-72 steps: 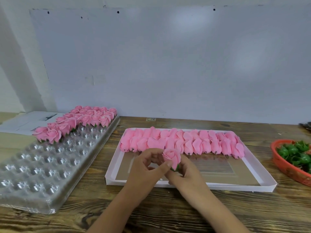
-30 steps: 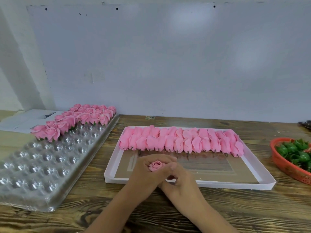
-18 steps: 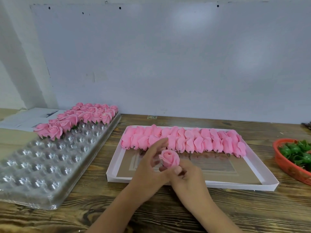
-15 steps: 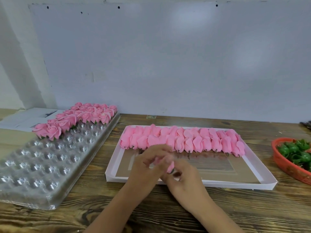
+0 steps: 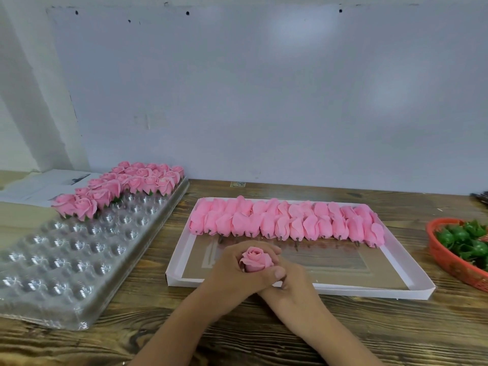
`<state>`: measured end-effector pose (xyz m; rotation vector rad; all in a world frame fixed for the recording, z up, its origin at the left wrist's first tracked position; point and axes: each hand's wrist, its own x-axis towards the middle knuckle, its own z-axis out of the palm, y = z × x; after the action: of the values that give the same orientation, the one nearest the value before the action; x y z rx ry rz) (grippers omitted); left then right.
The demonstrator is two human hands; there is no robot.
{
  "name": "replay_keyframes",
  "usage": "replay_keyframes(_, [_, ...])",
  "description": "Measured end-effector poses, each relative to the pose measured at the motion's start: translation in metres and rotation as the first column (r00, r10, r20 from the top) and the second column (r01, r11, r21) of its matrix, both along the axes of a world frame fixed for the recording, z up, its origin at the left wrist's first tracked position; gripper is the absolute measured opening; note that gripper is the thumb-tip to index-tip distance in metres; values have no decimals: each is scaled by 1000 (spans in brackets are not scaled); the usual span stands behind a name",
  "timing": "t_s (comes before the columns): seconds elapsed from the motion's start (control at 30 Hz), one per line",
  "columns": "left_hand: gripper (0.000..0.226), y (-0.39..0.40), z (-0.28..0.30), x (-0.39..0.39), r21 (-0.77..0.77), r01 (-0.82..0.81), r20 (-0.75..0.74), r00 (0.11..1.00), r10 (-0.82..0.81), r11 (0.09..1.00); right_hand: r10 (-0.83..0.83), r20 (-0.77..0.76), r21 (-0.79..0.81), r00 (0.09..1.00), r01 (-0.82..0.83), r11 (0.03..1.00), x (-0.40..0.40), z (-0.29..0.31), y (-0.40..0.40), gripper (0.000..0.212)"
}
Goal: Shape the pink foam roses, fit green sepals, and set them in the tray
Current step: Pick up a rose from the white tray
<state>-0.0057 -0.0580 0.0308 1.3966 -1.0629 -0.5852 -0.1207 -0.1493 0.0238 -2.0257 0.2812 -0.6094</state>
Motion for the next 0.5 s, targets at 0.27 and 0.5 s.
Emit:
replay_keyframes(0.27, [38, 0, 5, -4, -98, 0, -46, 999, -4, 995, -105, 27, 87, 994, 102, 991, 0, -1, -3, 32])
replay_keyframes(0.5, [46, 2, 11, -4, -151, 2, -187, 982, -31, 989, -22, 35, 134, 999, 17, 991, 0, 2, -4, 16])
